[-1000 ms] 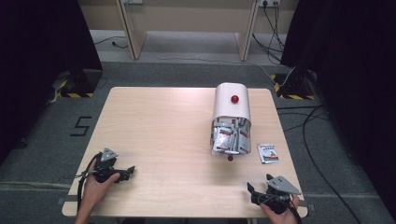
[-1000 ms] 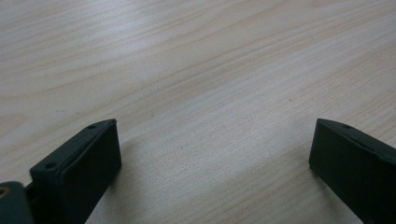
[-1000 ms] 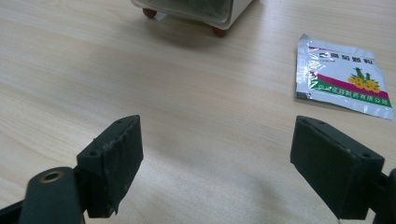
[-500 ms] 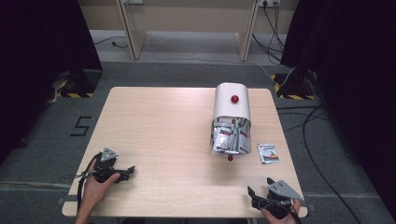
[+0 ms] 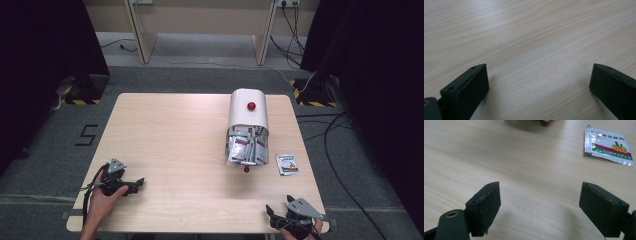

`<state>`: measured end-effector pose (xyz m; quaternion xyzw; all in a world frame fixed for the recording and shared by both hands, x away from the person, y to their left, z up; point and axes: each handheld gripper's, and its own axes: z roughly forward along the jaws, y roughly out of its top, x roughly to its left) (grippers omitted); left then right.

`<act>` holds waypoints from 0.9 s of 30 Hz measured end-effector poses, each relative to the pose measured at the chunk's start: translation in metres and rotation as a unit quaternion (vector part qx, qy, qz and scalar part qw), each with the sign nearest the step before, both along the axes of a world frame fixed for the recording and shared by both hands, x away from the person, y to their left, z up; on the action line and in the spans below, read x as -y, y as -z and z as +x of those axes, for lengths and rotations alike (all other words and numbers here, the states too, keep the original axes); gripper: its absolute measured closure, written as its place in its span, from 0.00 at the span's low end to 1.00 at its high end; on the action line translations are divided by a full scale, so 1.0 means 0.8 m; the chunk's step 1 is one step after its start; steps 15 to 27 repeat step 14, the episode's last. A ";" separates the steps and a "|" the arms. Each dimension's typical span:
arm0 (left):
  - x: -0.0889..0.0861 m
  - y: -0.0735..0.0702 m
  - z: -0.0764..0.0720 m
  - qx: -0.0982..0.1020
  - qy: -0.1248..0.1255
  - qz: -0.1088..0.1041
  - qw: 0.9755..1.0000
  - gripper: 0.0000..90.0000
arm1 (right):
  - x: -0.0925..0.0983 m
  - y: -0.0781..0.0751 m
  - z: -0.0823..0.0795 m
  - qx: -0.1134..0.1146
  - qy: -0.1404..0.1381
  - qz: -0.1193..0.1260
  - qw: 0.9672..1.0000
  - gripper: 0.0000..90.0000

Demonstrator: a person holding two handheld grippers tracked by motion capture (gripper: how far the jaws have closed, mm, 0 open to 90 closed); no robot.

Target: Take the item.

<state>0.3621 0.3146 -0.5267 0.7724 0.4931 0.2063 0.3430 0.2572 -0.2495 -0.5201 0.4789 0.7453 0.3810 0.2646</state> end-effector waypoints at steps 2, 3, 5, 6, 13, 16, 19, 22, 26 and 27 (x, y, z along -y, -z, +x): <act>0.000 0.000 0.000 0.000 0.000 0.000 1.000 0.02 | 0.000 0.001 -0.002 -0.001 0.002 -0.003 1.000 0.20; 0.000 0.000 0.000 0.000 0.000 0.000 1.000 0.02 | 0.000 0.002 -0.002 0.000 0.002 -0.006 1.000 0.20; 0.000 0.000 0.000 0.000 0.000 0.000 1.000 0.02 | 0.000 0.004 -0.002 -0.002 0.002 -0.009 1.000 0.20; 0.000 0.000 0.000 0.000 0.000 0.000 1.000 0.02 | 0.000 0.005 -0.002 -0.003 0.001 -0.011 1.000 0.20; 0.000 0.000 0.000 0.000 0.000 0.000 1.000 0.02 | 0.001 0.007 -0.003 -0.004 0.002 -0.013 1.000 0.20; 0.000 0.000 0.000 0.000 0.000 0.000 1.000 0.02 | 0.001 0.007 -0.003 -0.004 0.003 -0.012 1.000 0.20; 0.000 0.000 0.000 0.000 0.000 0.000 1.000 0.02 | 0.001 0.007 -0.003 -0.004 0.003 -0.012 1.000 0.20; 0.000 0.000 0.000 0.000 0.000 0.000 1.000 0.02 | 0.001 0.007 -0.003 -0.004 0.003 -0.012 1.000 0.20; 0.000 0.000 0.000 0.000 0.000 0.000 1.000 0.02 | 0.001 0.007 -0.003 -0.004 0.003 -0.012 1.000 0.20; 0.000 0.000 0.000 0.000 0.000 0.000 1.000 0.02 | 0.001 0.007 -0.003 -0.004 0.003 -0.012 1.000 0.20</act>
